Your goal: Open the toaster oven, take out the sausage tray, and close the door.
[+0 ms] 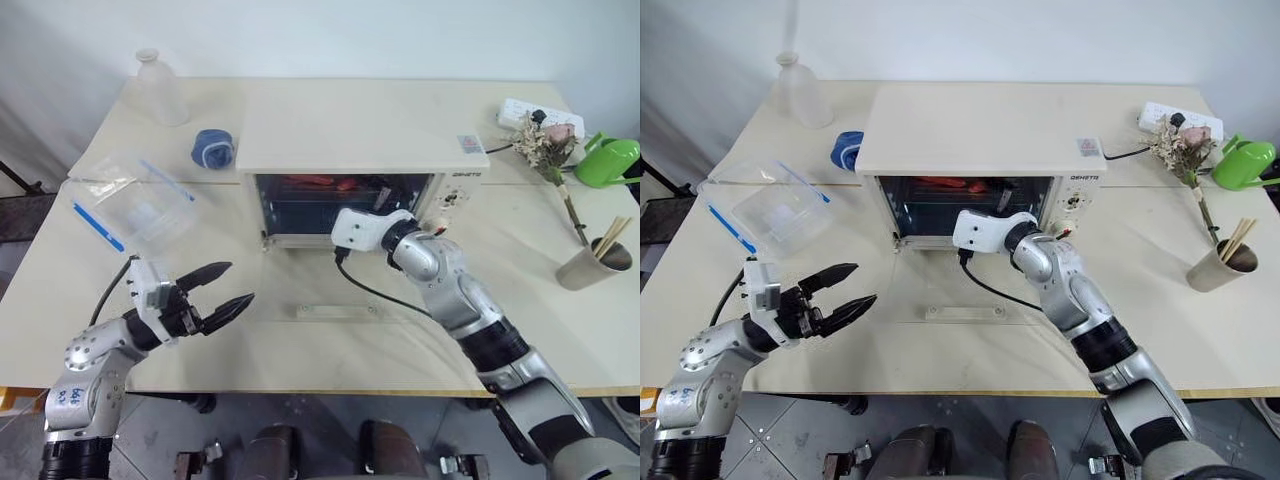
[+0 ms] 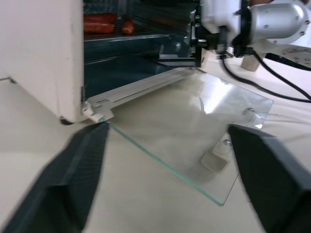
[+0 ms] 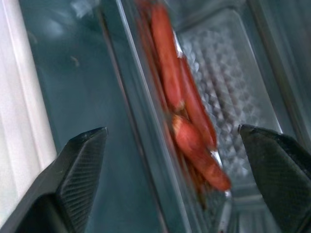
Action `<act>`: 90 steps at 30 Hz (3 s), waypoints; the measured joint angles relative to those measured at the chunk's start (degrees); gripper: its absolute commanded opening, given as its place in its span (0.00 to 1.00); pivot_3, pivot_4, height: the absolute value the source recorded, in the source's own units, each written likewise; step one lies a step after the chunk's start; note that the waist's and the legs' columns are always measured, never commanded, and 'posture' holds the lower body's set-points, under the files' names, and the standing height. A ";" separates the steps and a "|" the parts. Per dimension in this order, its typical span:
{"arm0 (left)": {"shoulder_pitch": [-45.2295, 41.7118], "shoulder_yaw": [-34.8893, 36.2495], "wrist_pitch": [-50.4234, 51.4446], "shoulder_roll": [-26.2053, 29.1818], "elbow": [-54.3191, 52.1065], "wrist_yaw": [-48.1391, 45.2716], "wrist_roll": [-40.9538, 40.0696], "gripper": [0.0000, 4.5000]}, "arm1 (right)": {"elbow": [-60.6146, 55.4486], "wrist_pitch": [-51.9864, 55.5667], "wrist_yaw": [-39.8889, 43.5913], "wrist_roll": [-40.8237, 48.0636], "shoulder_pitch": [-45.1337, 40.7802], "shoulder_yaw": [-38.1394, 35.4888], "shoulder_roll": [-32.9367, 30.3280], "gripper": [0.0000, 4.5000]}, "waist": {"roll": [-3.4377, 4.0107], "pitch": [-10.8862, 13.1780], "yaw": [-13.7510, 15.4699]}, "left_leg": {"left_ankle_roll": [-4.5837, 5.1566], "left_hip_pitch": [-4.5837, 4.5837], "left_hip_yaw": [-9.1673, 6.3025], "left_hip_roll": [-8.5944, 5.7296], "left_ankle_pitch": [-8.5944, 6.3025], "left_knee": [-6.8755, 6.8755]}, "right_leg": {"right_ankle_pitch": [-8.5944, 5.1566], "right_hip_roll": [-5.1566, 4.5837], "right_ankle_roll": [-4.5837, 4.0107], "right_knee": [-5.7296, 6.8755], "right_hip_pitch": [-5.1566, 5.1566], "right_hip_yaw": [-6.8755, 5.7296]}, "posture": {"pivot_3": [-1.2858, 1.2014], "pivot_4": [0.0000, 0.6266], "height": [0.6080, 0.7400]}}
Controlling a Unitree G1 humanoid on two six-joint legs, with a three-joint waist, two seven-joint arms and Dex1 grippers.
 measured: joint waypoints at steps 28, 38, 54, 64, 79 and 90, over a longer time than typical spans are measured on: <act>-22.63 -5.52 1.76 -2.00 11.79 -1.20 -0.43 0.93 | 3.41 -0.69 -0.04 -8.13 -1.58 1.56 0.38 0.01 | -0.18 -0.09 -0.35 | -0.06 -0.18 0.30 0.21 -0.02 -0.05 | 0.00 0.15 -0.01 0.10 -0.45 0.00 | 0.52 0.24 1.00; -29.93 -5.64 3.66 -1.79 19.44 -4.28 -0.95 0.93 | -7.80 -4.01 6.87 -5.66 5.07 -0.12 -3.40 0.01 | -0.19 -0.09 -0.40 | -0.06 -0.57 0.29 0.28 0.00 0.13 | 0.00 0.18 0.00 0.11 -0.71 -0.13 | 0.52 0.24 1.00; -28.32 -5.23 14.97 0.54 17.74 -0.90 -2.06 0.93 | -33.79 -10.14 14.36 1.10 28.84 -7.59 -12.61 0.01 | -0.21 -0.09 0.26 | -0.05 -0.56 0.30 0.27 0.00 0.24 | 0.00 0.16 -0.01 0.10 -0.64 -0.06 | 0.52 0.24 1.00; -23.40 1.76 46.09 4.08 8.83 10.10 -18.49 0.93 | -36.96 -18.27 14.44 3.00 36.48 -12.90 -17.84 0.01 | -0.32 -0.03 1.55 | -0.03 -0.56 0.26 0.26 0.00 0.41 | 0.00 0.14 -0.01 0.09 -0.54 0.02 | 0.52 0.24 1.00; -26.48 6.10 62.87 1.06 10.55 21.38 -28.89 0.93 | -33.16 -32.57 11.04 3.75 36.58 -14.33 -18.83 0.01 | -0.33 -0.03 1.47 | -0.05 -0.54 0.26 0.25 0.01 0.34 | 0.00 0.16 -0.01 0.09 -0.56 0.03 | 0.52 0.24 1.00; -27.85 6.21 74.01 3.53 13.72 21.42 -33.44 0.73 | -29.58 -36.12 10.19 4.07 35.86 -14.45 -18.98 0.00 | -0.33 -0.03 1.29 | -0.05 -0.52 0.27 0.26 0.01 0.33 | 0.00 0.17 -0.01 0.12 -0.58 0.06 | 0.52 0.24 1.00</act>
